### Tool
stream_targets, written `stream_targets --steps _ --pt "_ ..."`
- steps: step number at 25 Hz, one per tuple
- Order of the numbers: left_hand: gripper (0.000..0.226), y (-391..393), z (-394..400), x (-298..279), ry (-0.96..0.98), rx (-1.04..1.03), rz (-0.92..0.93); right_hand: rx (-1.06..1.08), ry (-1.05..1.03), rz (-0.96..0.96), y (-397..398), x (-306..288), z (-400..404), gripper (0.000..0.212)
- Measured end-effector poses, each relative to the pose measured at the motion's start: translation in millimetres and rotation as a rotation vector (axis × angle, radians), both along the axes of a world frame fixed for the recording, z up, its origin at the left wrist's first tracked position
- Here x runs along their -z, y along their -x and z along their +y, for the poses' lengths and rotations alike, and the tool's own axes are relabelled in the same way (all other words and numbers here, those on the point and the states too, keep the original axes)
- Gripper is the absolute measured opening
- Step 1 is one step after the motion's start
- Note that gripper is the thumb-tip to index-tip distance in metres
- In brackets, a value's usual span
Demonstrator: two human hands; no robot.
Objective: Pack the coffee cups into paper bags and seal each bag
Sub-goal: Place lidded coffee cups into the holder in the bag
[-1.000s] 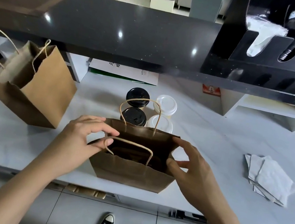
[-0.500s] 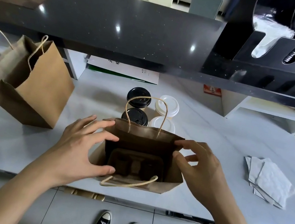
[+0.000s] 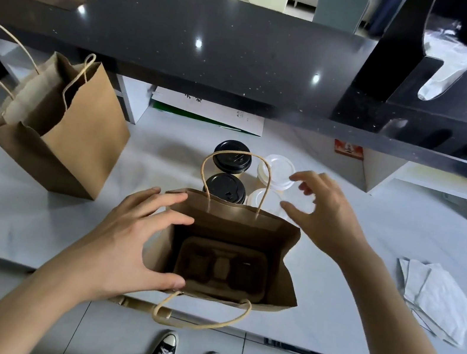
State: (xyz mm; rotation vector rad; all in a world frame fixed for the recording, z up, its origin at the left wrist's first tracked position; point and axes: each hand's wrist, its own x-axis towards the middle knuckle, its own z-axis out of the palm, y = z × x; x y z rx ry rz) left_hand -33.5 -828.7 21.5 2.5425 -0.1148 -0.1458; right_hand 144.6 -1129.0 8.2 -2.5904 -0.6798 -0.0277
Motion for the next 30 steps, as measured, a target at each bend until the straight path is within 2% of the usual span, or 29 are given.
stream_targets --steps 2,6,11,17,19,21,25,30 --pt "0.088 1 1 -1 -0.001 0.002 0.008 -0.147 0.196 -0.038 -9 16 6 0.065" --pt "0.094 2 -1 -1 0.005 0.015 0.007 -0.129 0.476 -0.218 -15 43 9 0.074" --pt "0.093 6 -2 1 0.028 0.024 -0.035 -0.121 0.542 -0.186 -16 56 13 0.083" --pt "0.095 8 -2 3 0.047 0.021 -0.056 -0.167 0.506 -0.157 -10 56 9 0.081" --pt "0.096 8 -3 3 0.052 0.027 -0.052 -0.148 0.442 -0.087 -7 49 4 0.083" --pt "0.099 7 -4 3 0.06 0.033 -0.055 -0.069 0.273 -0.035 -1 34 -2 0.081" --pt "0.107 4 -3 3 0.066 0.042 -0.051 0.09 -0.087 -0.057 16 -7 -15 0.076" --pt "0.117 1 -2 7 0.091 0.037 -0.058 0.068 -0.321 -0.153 38 -75 -17 0.071"
